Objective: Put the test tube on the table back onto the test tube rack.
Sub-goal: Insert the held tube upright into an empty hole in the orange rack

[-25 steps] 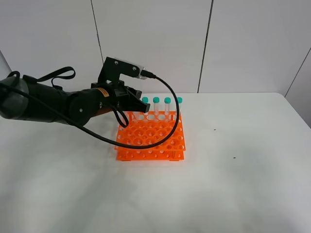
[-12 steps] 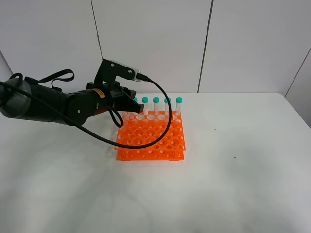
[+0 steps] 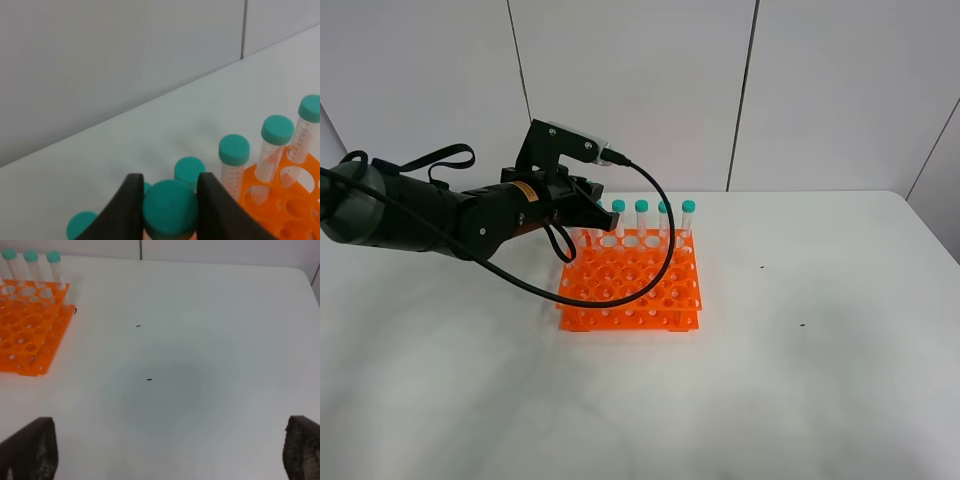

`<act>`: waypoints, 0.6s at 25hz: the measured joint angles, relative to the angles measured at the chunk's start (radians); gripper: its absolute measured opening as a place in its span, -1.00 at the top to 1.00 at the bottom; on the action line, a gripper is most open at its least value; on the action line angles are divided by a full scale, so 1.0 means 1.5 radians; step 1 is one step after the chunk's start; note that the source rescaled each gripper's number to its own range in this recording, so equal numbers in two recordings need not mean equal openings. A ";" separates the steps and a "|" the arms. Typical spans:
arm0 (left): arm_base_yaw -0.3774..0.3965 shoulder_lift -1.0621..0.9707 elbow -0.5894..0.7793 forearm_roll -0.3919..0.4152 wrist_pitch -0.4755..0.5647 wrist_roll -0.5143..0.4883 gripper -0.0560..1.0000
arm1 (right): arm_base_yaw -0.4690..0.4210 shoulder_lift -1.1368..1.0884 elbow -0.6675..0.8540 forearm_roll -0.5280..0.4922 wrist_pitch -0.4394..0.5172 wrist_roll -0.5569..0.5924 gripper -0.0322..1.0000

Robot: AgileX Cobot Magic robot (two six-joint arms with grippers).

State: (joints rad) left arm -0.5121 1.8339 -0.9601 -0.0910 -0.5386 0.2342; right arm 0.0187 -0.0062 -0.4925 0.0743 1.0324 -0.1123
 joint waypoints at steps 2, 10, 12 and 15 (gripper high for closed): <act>0.000 0.011 -0.010 0.002 -0.002 -0.001 0.89 | 0.000 0.000 0.000 0.000 0.000 0.000 -1.00; 0.000 0.017 -0.018 0.002 0.015 -0.002 0.89 | 0.000 0.000 0.001 0.002 0.000 0.000 -1.00; 0.000 0.017 -0.018 0.002 0.016 -0.001 0.89 | 0.000 0.000 0.001 0.002 0.000 0.000 -1.00; 0.000 0.021 -0.018 0.002 0.016 0.005 0.89 | 0.000 0.000 0.001 0.002 0.000 0.000 -1.00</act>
State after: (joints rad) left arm -0.5121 1.8655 -0.9871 -0.0879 -0.5150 0.2418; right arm 0.0187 -0.0062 -0.4914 0.0775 1.0324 -0.1123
